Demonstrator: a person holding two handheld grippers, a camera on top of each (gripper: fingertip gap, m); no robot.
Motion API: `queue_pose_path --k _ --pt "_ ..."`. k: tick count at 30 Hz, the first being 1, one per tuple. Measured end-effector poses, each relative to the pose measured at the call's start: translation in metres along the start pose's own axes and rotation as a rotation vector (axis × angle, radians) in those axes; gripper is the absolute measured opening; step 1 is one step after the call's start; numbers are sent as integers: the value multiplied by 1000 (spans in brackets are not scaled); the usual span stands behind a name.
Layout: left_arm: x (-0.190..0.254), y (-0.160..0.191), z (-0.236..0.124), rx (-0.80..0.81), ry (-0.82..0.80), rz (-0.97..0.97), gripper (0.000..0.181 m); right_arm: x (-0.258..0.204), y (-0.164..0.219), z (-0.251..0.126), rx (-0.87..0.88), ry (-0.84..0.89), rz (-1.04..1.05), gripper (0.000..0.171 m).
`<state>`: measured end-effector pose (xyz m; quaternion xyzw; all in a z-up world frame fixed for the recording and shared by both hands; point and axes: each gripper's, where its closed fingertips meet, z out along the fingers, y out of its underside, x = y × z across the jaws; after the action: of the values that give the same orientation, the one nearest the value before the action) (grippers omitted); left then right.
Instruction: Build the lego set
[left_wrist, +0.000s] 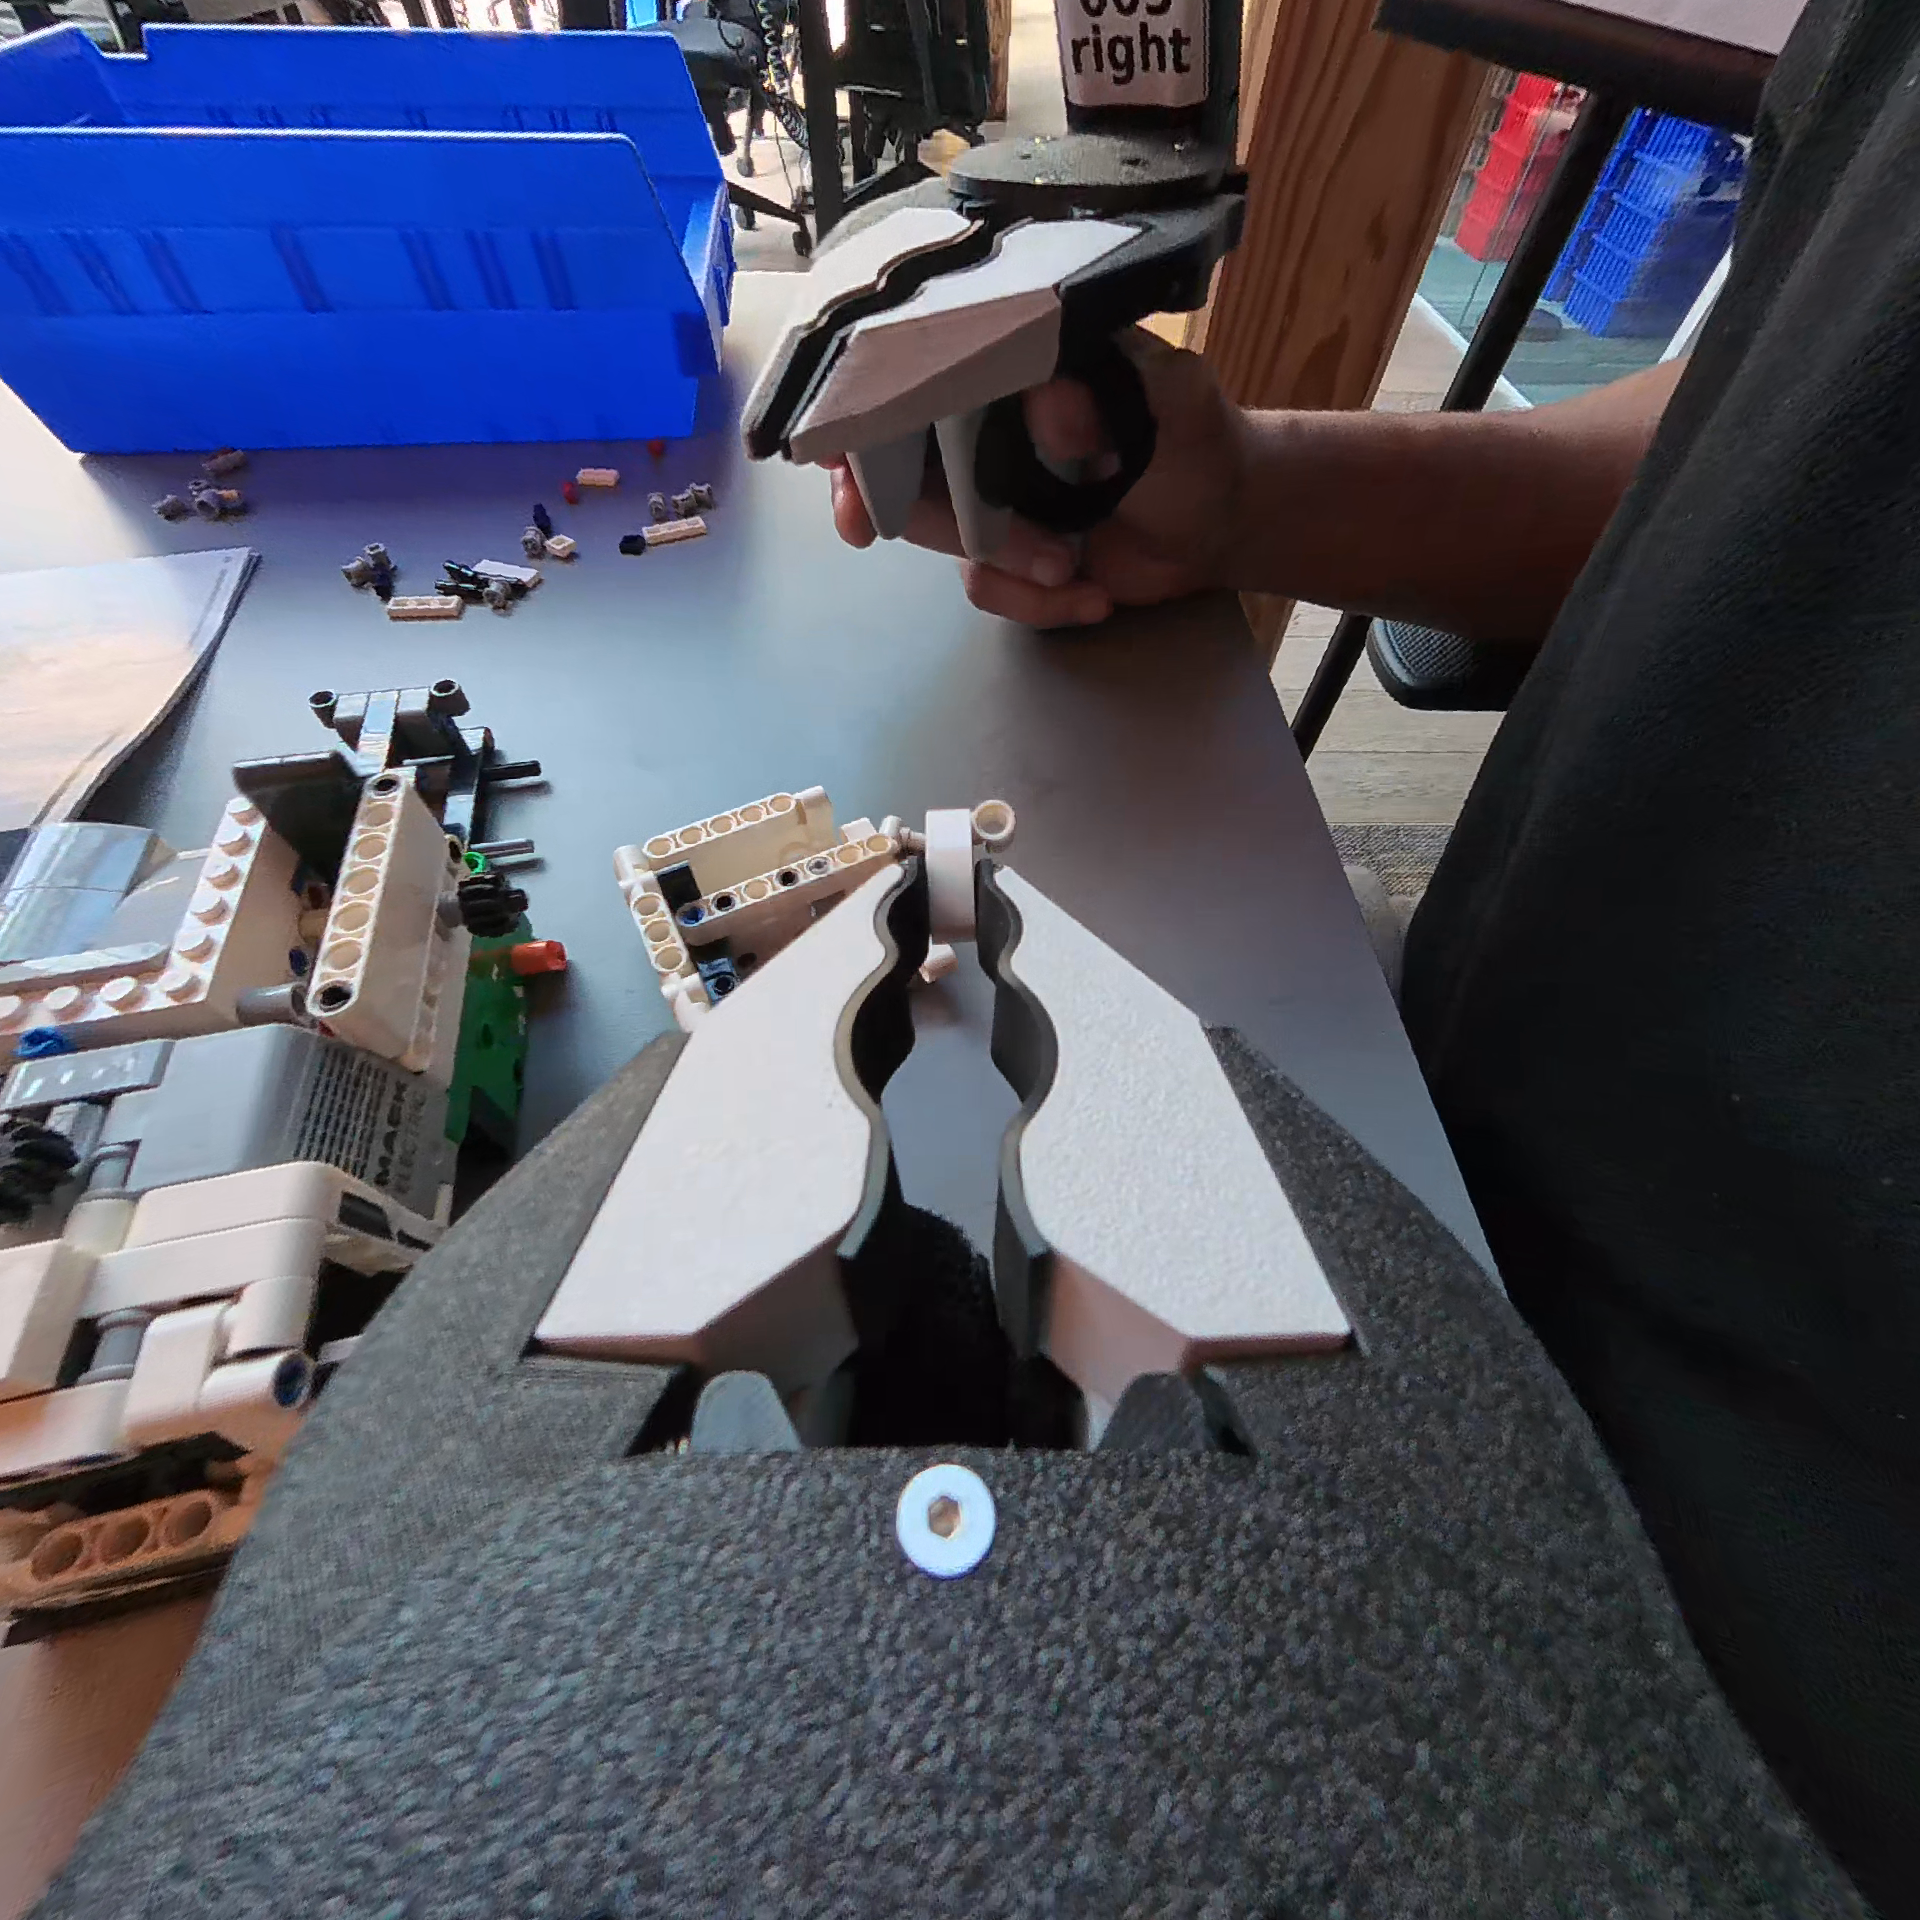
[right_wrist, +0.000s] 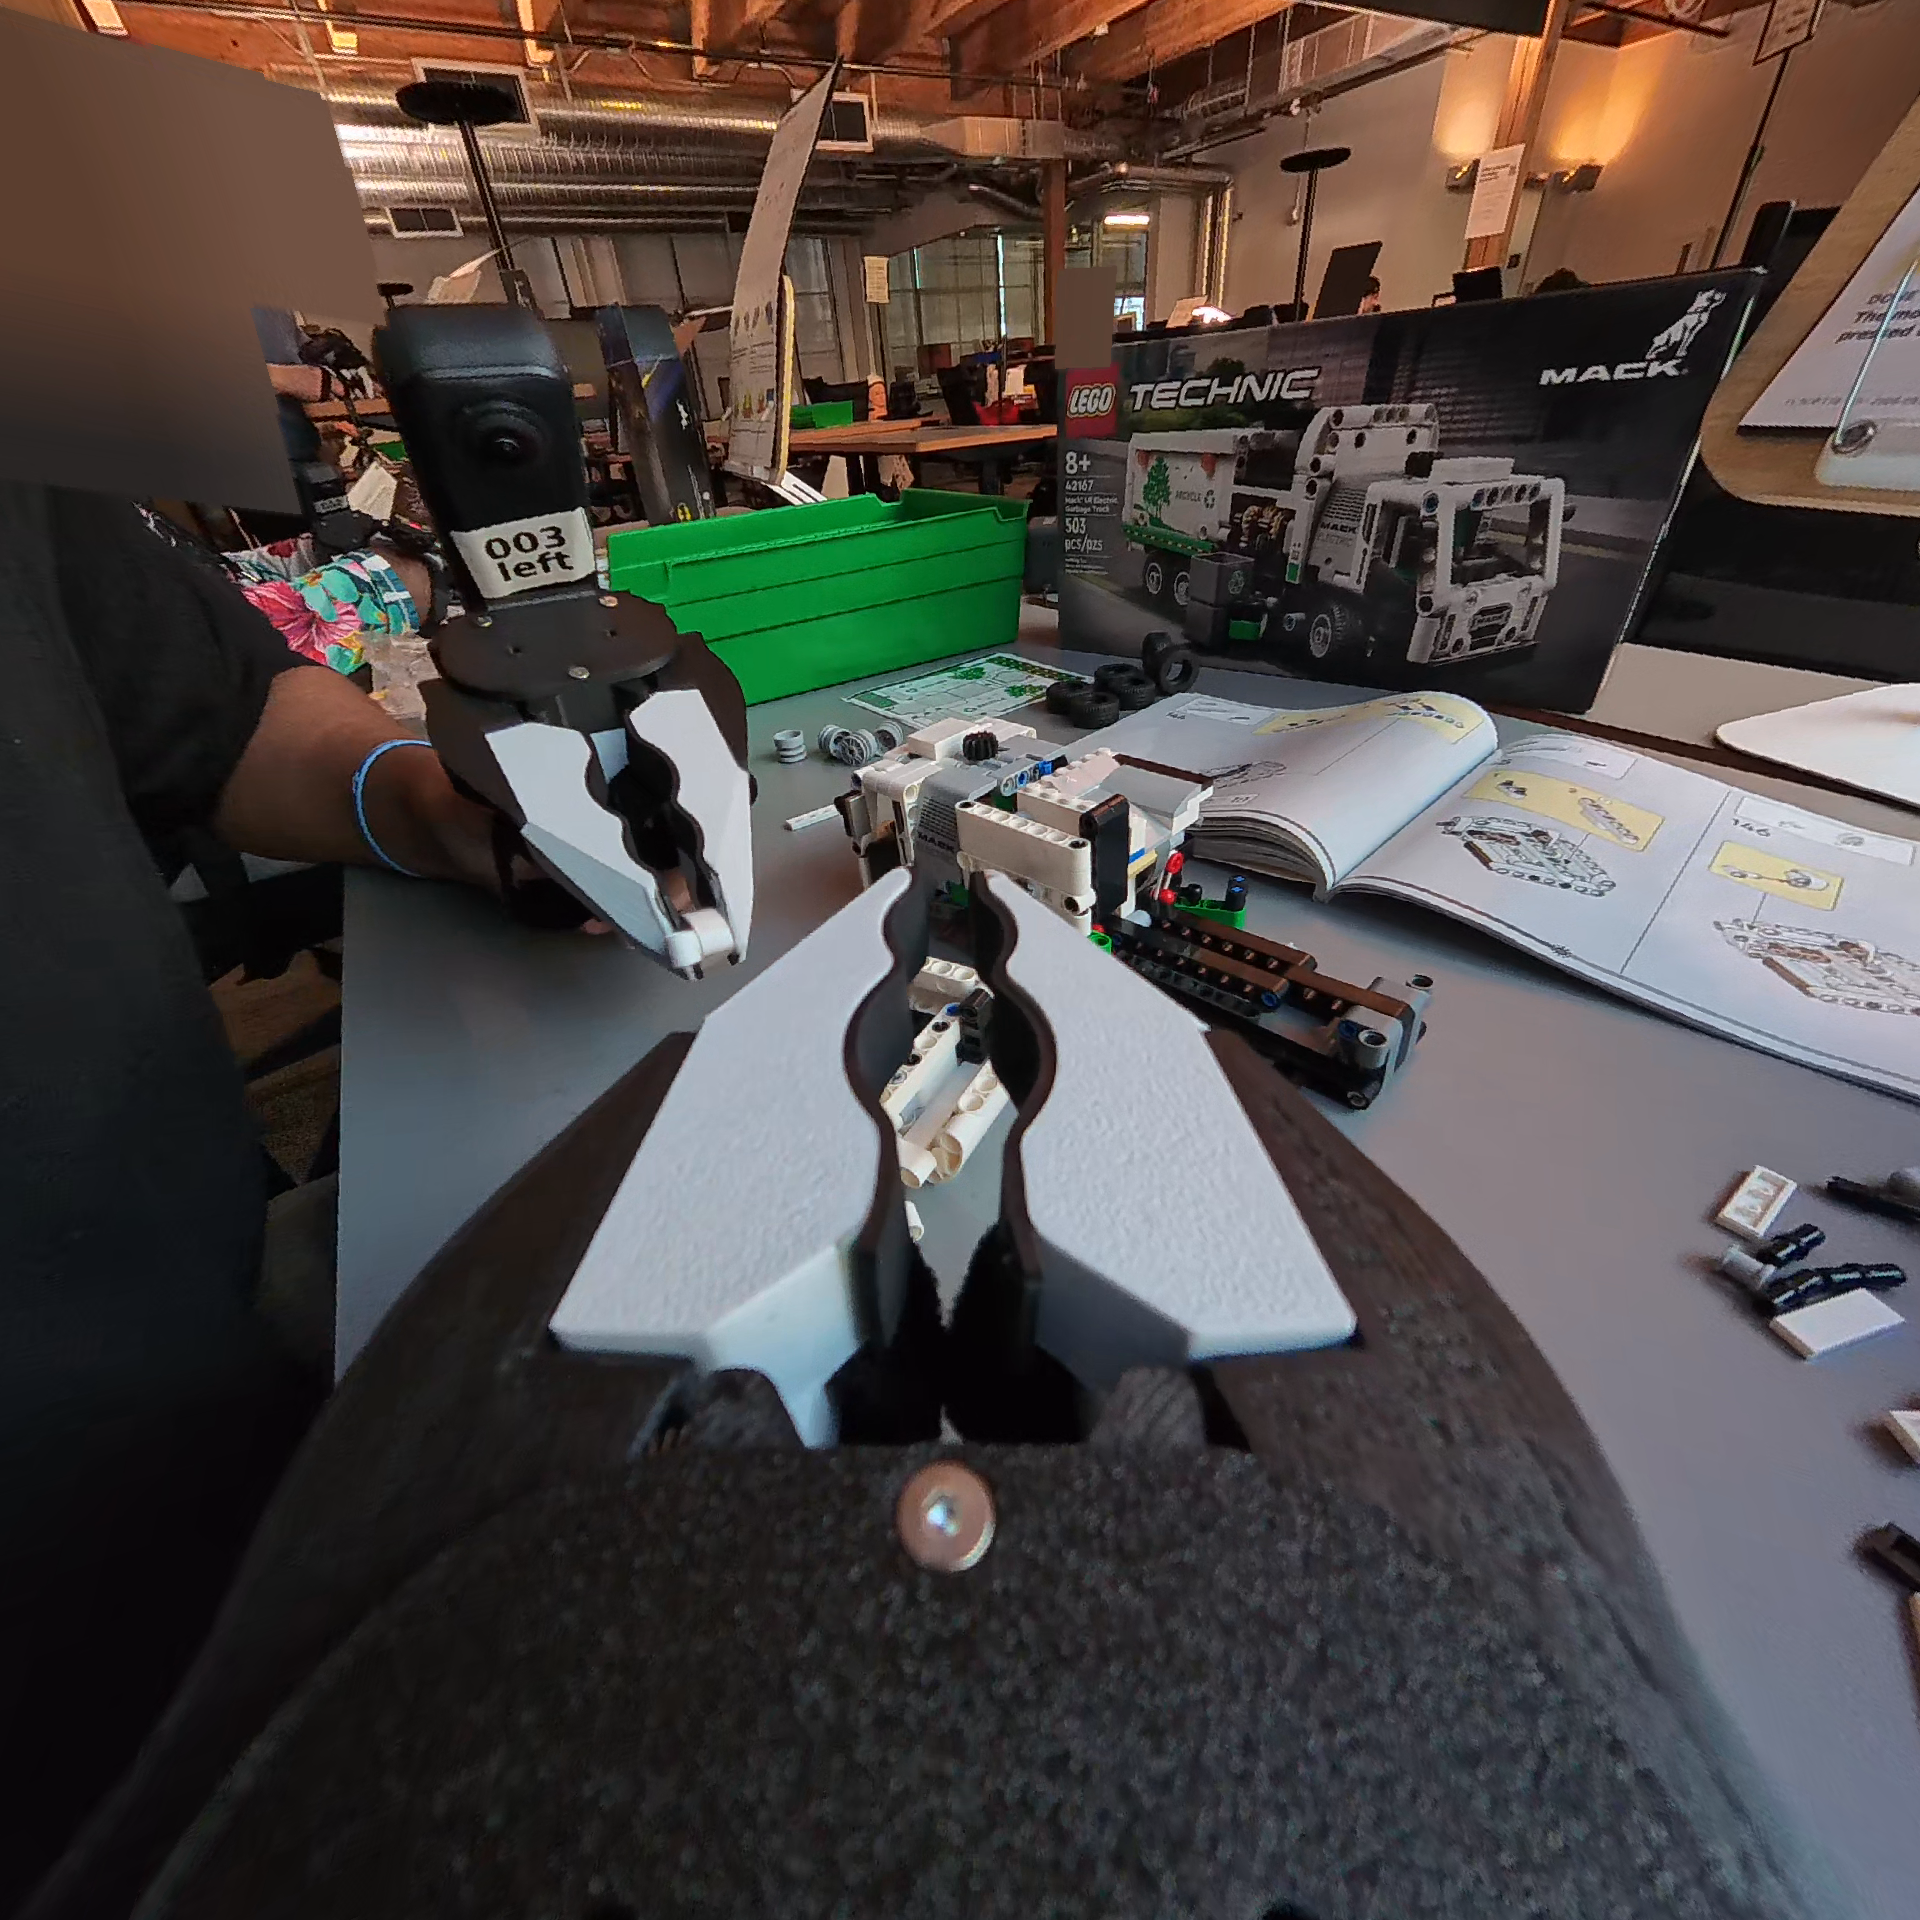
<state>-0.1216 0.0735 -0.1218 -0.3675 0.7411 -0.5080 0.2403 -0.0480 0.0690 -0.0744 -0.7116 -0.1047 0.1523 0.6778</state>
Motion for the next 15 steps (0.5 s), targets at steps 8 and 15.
queue_pose_path --k 8,15 --pt "1 0 0 -2 7 -2 7 2 0 -1 3 5 11 6" --pt "0 3 3 -25 19 -25 8 4 -1 -2 8 14 15 6"
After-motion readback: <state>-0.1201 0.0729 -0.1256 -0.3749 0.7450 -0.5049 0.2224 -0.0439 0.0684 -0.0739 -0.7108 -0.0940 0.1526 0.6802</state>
